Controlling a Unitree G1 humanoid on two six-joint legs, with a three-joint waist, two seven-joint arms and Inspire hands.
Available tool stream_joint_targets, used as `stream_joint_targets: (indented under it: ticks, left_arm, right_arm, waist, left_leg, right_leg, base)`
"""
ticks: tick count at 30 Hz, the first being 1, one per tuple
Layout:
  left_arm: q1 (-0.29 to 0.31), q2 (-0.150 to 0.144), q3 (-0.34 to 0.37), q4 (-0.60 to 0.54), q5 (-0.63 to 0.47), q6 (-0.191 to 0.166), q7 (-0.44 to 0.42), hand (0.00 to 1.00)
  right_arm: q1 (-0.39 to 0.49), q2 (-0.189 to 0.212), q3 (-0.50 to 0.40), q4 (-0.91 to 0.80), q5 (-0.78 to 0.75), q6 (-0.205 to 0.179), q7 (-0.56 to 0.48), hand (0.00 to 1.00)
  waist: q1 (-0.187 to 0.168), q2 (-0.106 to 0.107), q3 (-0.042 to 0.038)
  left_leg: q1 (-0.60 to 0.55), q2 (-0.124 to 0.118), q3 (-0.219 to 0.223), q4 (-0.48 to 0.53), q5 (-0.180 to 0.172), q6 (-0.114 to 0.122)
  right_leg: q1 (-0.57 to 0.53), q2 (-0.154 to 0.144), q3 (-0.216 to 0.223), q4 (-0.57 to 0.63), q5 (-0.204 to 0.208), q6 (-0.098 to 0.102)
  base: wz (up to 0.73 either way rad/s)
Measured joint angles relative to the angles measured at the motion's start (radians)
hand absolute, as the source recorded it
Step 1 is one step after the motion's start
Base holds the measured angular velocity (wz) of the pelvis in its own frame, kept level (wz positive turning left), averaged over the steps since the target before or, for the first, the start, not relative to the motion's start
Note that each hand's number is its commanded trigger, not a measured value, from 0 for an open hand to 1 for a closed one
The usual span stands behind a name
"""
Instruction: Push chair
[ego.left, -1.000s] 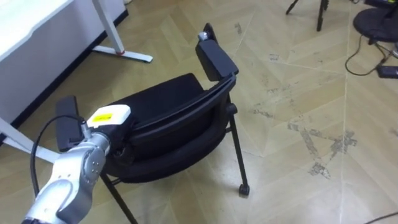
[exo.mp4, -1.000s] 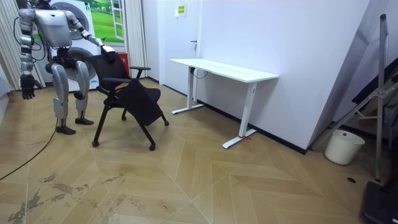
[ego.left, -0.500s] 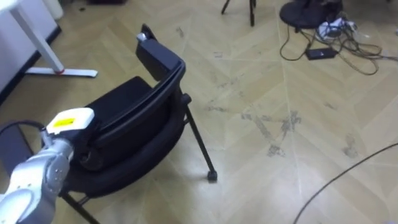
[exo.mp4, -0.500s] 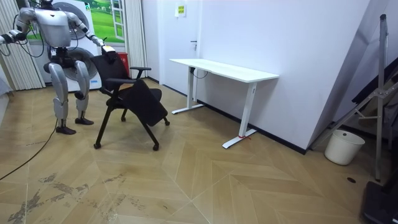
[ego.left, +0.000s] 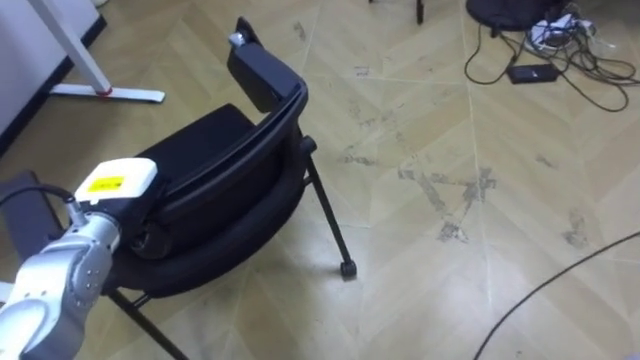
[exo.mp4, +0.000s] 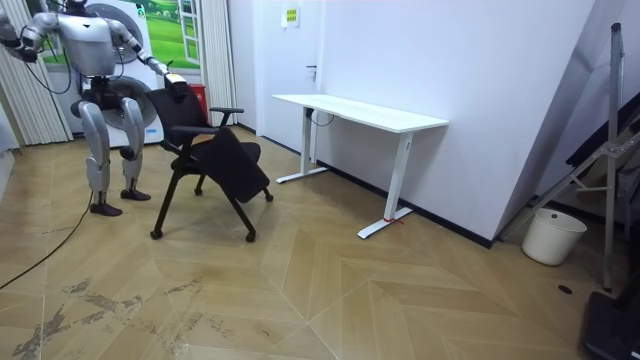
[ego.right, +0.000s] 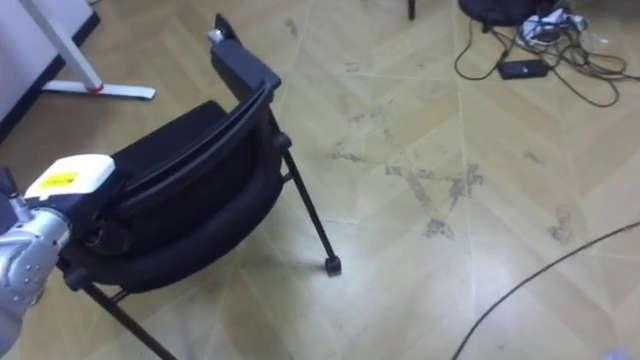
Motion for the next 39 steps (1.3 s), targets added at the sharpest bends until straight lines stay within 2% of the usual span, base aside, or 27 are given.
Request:
stream_joint_targets:
  ticks: [4,5,7,9,11,14,15,19,23,25,29,31,33,39]
  left_arm:
    - [-0.031,-0.028,-0.038,0.003,0.035,-0.005,0.008,1.00]
    - [-0.035,-0.032,-0.046,0.003,0.036,-0.007,0.010,1.00]
    - [-0.043,-0.034,-0.055,0.000,0.036,-0.016,0.011,1.00]
    - [-0.058,-0.034,-0.076,-0.001,0.036,-0.021,0.011,1.00]
    - [-0.072,-0.033,-0.095,0.000,0.042,-0.023,0.011,1.00]
    - [-0.086,-0.037,-0.107,-0.002,0.074,-0.049,0.010,1.00]
    - [-0.094,-0.038,-0.112,-0.003,0.079,-0.057,0.010,1.00]
    - [-0.106,-0.055,-0.131,0.006,0.089,-0.078,0.010,1.00]
    - [-0.113,-0.057,-0.133,0.013,0.088,-0.107,0.014,1.00]
    - [-0.115,-0.057,-0.133,0.024,0.087,-0.122,0.024,1.00]
    - [-0.124,-0.057,-0.135,0.030,0.082,-0.146,0.039,1.00]
    - [-0.127,-0.058,-0.137,0.030,0.082,-0.153,0.038,1.00]
    - [-0.130,-0.063,-0.137,0.030,0.082,-0.165,0.038,1.00]
    - [-0.136,-0.066,-0.157,0.026,0.082,-0.184,0.038,1.00]
  right_arm:
    - [-0.050,0.000,0.164,-0.036,-0.041,0.025,0.126,0.00]
    - [-0.060,0.000,0.218,-0.044,-0.043,0.047,0.176,0.00]
    - [-0.093,0.000,0.294,-0.046,-0.046,0.066,0.257,0.00]
    - [-0.164,-0.005,0.411,-0.046,-0.045,0.086,0.363,0.00]
    - [-0.196,-0.005,0.491,-0.049,-0.051,0.092,0.429,0.00]
    - [-0.230,-0.005,0.578,-0.056,-0.066,0.097,0.555,0.00]
    - [-0.247,-0.006,0.609,-0.055,-0.070,0.097,0.596,0.00]
    - [-0.261,-0.006,0.719,-0.052,-0.155,0.087,0.751,0.00]
    - [-0.269,-0.007,0.783,-0.020,-0.188,0.069,0.857,0.00]
    - [-0.289,-0.012,0.817,0.027,-0.196,0.062,0.913,0.00]
    - [-0.312,-0.011,0.863,0.097,-0.229,0.051,0.998,0.00]
    - [-0.309,-0.011,0.883,0.125,-0.243,0.050,1.036,0.00]
    - [-0.308,-0.010,0.894,0.147,-0.257,0.050,1.086,0.00]
    - [-0.308,-0.001,0.935,0.218,-0.313,0.050,1.181,0.00]
  waist:
    - [0.056,-0.010,0.0024]
    - [0.071,-0.017,0.0042]
    - [0.093,-0.025,0.0065]
    - [0.109,-0.036,0.0069]
    - [0.128,-0.047,0.0062]
    - [0.155,-0.079,0.0005]
    - [0.167,-0.090,0.0009]
    - [0.207,-0.111,-0.0027]
    - [0.233,-0.111,-0.0015]
    - [0.233,-0.111,-0.0009]
    - [0.245,-0.115,0.0076]
    - [0.249,-0.115,0.0079]
    - [0.251,-0.115,0.0082]
    - [0.274,-0.115,0.0083]
  left_leg:
    - [0.023,-0.001,-0.001,-0.010,0.000,0.000]
    - [0.035,-0.002,-0.003,-0.020,0.000,0.000]
    - [0.047,-0.001,-0.003,-0.027,0.001,-0.002]
    - [0.055,0.000,-0.007,-0.033,0.002,-0.003]
    - [0.066,0.001,-0.015,-0.035,0.003,-0.004]
    - [0.069,0.008,-0.028,-0.035,0.004,-0.006]
    - [0.071,0.009,-0.034,-0.035,0.004,-0.007]
    - [0.090,0.010,-0.060,-0.034,0.004,-0.007]
    - [0.093,0.010,-0.063,-0.036,0.004,-0.007]
    - [0.095,0.011,-0.074,-0.036,0.004,-0.007]
    - [0.095,0.010,-0.083,-0.037,0.004,-0.008]
    - [0.094,0.010,-0.090,-0.037,0.004,-0.008]
    - [0.091,0.009,-0.109,-0.037,0.005,-0.009]
    - [0.104,0.009,-0.136,-0.043,0.006,-0.010]
  right_leg:
    - [0.022,-0.006,-0.026,-0.014,0.001,-0.002]
    - [0.030,-0.007,-0.046,-0.014,0.001,-0.002]
    - [0.038,-0.009,-0.073,-0.013,0.001,-0.002]
    - [0.044,-0.012,-0.103,-0.015,0.001,-0.002]
    - [0.057,-0.012,-0.114,-0.017,0.001,-0.002]
    - [0.073,-0.011,-0.129,-0.034,0.003,-0.004]
    - [0.077,-0.011,-0.142,-0.035,0.003,-0.005]
    - [0.117,-0.010,-0.171,-0.070,0.013,-0.019]
    - [0.121,-0.010,-0.174,-0.071,0.013,-0.019]
    - [0.125,-0.009,-0.178,-0.071,0.013,-0.019]
    - [0.135,-0.009,-0.193,-0.086,0.013,-0.019]
    - [0.137,-0.008,-0.195,-0.086,0.013,-0.019]
    - [0.138,-0.009,-0.217,-0.086,0.013,-0.019]
    - [0.151,-0.007,-0.226,-0.085,0.013,-0.019]
  base:
    - [-0.02]
    - [0.00]
    - [0.00]
    - [0.06]
    - [0.09]
    - [0.13]
    - [0.13]
    - [0.07]
    - [0.03]
    - [0.10]
    - [0.08]
    - [0.06]
    - [0.15]
    - [0.05]
